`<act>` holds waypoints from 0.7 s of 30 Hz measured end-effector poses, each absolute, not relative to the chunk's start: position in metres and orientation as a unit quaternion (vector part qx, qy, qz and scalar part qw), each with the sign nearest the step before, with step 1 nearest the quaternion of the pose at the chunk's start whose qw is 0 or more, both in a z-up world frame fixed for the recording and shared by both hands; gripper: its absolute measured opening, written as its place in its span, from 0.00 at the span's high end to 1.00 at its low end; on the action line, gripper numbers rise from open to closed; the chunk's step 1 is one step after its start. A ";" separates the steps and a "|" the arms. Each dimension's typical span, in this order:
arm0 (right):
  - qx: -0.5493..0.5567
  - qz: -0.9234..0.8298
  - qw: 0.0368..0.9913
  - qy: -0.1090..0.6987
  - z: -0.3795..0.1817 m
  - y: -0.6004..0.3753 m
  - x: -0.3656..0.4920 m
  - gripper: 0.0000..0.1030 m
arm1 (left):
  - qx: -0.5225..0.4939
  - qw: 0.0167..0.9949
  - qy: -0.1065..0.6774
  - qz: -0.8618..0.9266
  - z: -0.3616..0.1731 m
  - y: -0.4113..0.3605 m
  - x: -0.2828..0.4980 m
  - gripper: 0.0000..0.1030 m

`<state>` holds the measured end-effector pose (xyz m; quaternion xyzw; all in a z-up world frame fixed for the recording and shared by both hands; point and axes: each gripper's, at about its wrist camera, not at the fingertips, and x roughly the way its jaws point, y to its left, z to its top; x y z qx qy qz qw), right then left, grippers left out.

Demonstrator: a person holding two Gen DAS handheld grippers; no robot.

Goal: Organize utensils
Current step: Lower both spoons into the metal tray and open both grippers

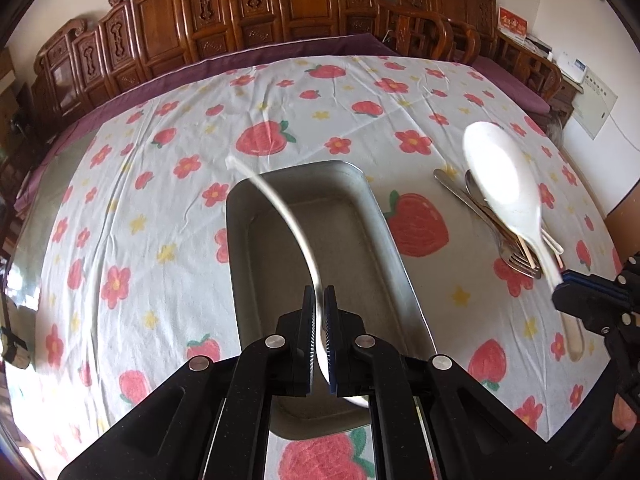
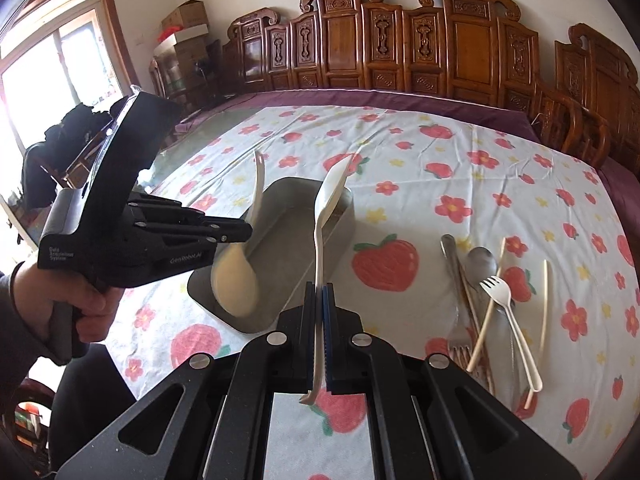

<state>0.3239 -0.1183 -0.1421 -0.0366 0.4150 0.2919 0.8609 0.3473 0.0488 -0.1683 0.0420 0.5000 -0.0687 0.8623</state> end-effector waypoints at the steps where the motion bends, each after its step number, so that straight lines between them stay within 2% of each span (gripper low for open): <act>1: -0.037 0.293 0.860 0.416 -0.143 -0.114 0.325 0.96 | 0.039 0.863 0.499 -0.069 -0.168 0.050 0.346 0.92; 4: -0.037 0.295 0.857 0.420 -0.147 -0.103 0.329 0.96 | 0.032 0.869 0.488 -0.069 -0.162 0.058 0.338 0.80; 17: -0.043 0.305 0.841 0.445 -0.178 -0.047 0.349 0.96 | 0.002 0.903 0.427 -0.042 -0.130 0.107 0.287 0.66; 19: -0.046 0.305 0.839 0.449 -0.182 -0.039 0.353 0.96 | -0.001 0.907 0.419 -0.036 -0.128 0.112 0.282 0.59; 21: -0.048 0.304 0.837 0.453 -0.184 -0.032 0.356 0.96 | -0.002 0.911 0.411 -0.032 -0.125 0.117 0.279 0.56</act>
